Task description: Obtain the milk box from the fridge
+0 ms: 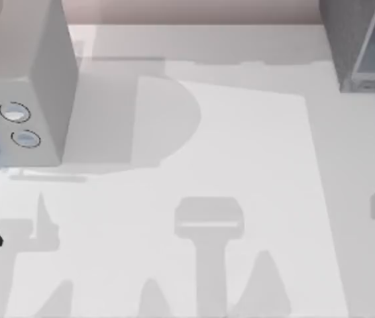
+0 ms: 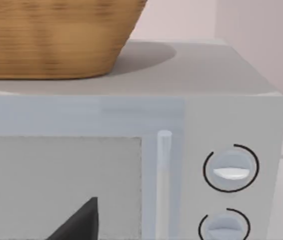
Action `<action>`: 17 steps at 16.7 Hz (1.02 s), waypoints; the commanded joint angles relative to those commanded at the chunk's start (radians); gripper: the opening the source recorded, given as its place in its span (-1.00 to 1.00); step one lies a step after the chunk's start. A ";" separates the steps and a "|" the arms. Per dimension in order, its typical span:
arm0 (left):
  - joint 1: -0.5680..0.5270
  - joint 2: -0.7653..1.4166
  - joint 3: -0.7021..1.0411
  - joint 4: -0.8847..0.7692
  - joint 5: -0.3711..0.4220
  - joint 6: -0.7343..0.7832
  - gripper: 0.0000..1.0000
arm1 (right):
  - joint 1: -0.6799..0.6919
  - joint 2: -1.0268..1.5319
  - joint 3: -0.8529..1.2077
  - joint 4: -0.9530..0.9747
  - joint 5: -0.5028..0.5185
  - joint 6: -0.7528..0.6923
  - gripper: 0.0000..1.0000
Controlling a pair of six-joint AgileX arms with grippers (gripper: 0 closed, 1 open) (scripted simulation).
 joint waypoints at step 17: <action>0.000 0.000 0.000 0.000 0.000 0.000 1.00 | -0.350 1.231 0.101 1.076 -0.334 0.016 1.00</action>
